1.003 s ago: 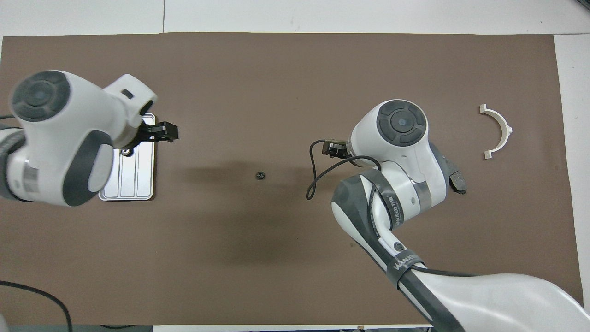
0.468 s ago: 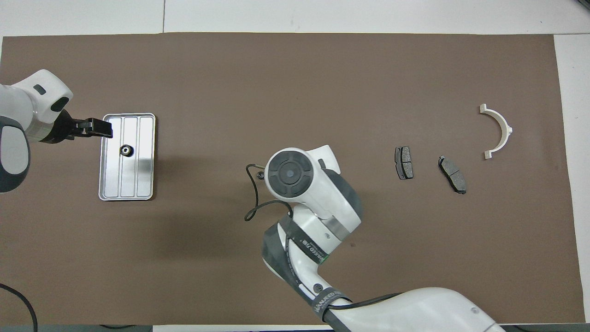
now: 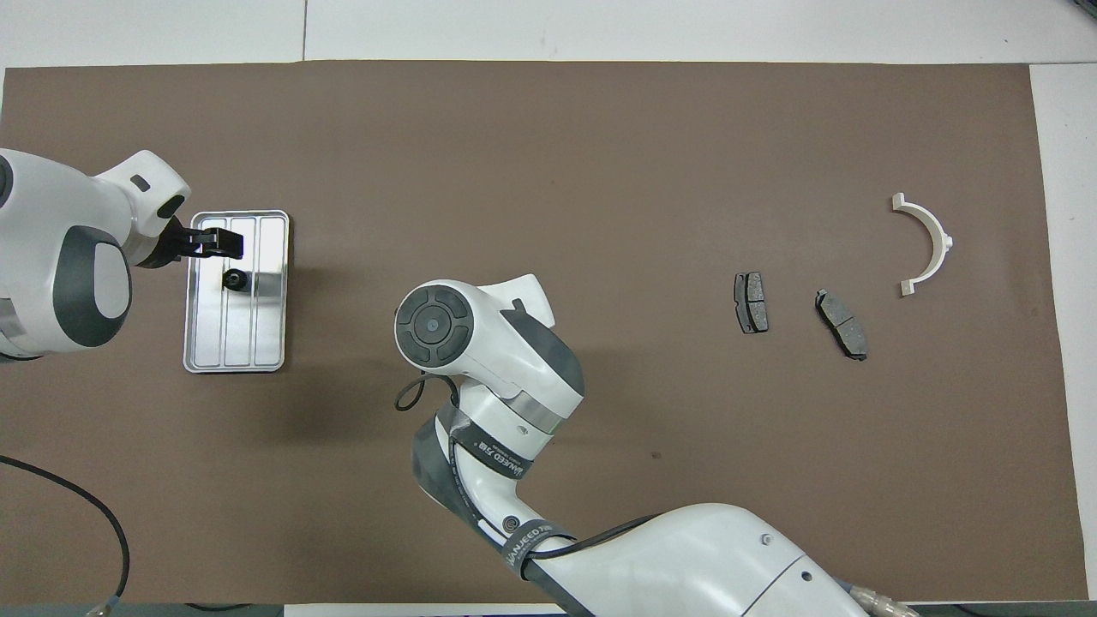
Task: Place bearing gear from tray to pile
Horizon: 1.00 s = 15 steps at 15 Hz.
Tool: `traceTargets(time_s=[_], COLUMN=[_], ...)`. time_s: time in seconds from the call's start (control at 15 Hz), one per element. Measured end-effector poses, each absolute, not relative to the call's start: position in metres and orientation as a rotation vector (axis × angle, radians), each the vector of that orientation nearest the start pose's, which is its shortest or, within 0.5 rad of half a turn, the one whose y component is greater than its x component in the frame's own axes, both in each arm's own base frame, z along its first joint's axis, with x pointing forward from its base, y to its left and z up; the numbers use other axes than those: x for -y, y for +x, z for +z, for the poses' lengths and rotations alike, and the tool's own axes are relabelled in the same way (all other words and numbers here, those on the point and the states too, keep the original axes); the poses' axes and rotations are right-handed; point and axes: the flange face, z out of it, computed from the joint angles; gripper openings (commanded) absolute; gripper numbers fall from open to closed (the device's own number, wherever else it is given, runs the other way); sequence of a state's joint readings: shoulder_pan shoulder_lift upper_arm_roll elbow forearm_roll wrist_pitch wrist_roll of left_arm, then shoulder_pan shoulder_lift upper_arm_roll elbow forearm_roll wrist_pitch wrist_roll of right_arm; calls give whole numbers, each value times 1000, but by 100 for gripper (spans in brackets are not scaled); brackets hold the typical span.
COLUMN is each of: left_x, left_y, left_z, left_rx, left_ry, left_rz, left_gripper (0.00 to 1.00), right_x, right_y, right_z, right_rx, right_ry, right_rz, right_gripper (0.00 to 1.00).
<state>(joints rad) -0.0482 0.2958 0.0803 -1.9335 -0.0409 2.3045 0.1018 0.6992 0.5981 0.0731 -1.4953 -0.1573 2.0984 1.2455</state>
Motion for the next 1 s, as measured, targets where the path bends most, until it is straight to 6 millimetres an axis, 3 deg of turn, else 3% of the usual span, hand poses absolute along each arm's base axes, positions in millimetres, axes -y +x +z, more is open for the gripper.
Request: traceTargets(time_s=[0.2, 0.4, 0.53, 0.87, 1.0], left_x=[-23, -22, -18, -11, -11], left_y=[617, 606, 600, 594, 594], left_z=[332, 312, 303, 296, 295], left_rx=[-85, -86, -95, -114, -114], left_ry=[-3139, -3141, -3144, -3146, -3146], left_rz=[-118, -86, -62, -49, -49], left_gripper=[93, 93, 93, 92, 90], right_x=[-497, -512, -509, -500, -491], right_y=[509, 495, 497, 510, 523], right_z=[317, 289, 277, 280, 281], right_rx=[-615, -601, -608, -639, -661], right_ry=[-3121, -3141, -3152, -3130, -3085], right_rz=[-134, -134, -131, -144, -174], right_gripper=[96, 95, 95, 89, 89])
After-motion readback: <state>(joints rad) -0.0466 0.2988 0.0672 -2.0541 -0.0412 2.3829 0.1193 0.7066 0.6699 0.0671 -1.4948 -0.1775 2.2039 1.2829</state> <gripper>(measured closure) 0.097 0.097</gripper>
